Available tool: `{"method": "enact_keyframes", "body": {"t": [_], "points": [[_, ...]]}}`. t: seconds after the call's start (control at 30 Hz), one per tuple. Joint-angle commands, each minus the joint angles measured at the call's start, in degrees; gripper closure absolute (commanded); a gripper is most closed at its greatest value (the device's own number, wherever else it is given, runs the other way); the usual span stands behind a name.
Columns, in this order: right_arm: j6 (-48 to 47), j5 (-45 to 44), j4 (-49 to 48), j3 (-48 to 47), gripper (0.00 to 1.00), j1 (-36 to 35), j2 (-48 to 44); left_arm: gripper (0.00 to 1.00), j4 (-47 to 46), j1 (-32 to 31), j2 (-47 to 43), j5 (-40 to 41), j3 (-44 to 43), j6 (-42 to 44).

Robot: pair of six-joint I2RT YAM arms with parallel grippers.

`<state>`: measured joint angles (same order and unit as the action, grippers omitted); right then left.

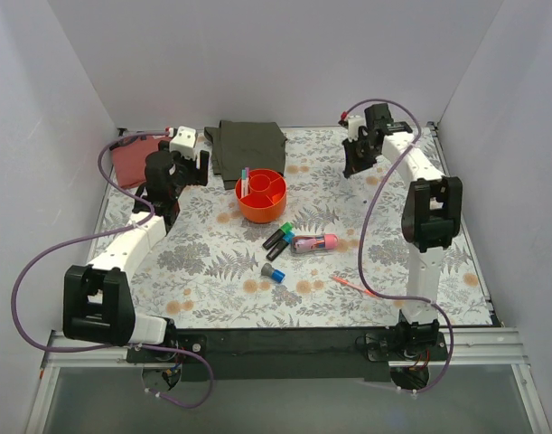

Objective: Sort the stationery into containers
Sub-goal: Pick up the pen from the center of the board, then place the pen in the storage box.

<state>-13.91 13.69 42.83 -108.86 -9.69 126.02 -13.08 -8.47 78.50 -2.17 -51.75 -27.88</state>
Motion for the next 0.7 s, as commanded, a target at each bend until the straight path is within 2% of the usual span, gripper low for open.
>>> {"method": "enact_keyframes", "body": {"t": [0.0,0.07,0.13,0.17,0.27,0.43,0.57,0.67], "points": [[1.0,14.5,-2.3,-1.6,0.99,-2.2,-12.8,0.3,2.1,0.1,-3.4,0.1,-3.3,0.5],[5.0,19.1,-13.7,4.4,0.99,-3.0,-18.1,0.3,2.5,0.2,-1.9,0.6,-3.9,0.7],[9.1,19.3,-27.7,12.8,0.99,-5.1,-24.7,0.3,2.7,0.2,0.3,1.0,-5.0,0.7],[12.3,18.5,-38.2,18.6,0.99,-5.9,-26.2,0.3,2.4,0.3,1.0,0.9,-5.4,0.7],[16.0,16.1,-50.3,22.0,0.99,-9.5,-27.2,0.3,1.2,0.3,4.0,1.3,-6.7,0.5],[20.7,15.1,-62.1,20.8,0.99,-15.6,-22.8,0.3,0.9,0.3,5.7,1.5,-6.6,-0.7],[21.4,12.5,-67.9,17.3,0.99,-19.7,-18.7,0.3,2.8,0.3,5.8,1.5,-7.3,-1.6],[19.9,9.0,-76.5,19.7,0.99,-23.2,-17.6,0.31,1.1,0.3,5.7,4.2,-6.4,-2.9]]}}
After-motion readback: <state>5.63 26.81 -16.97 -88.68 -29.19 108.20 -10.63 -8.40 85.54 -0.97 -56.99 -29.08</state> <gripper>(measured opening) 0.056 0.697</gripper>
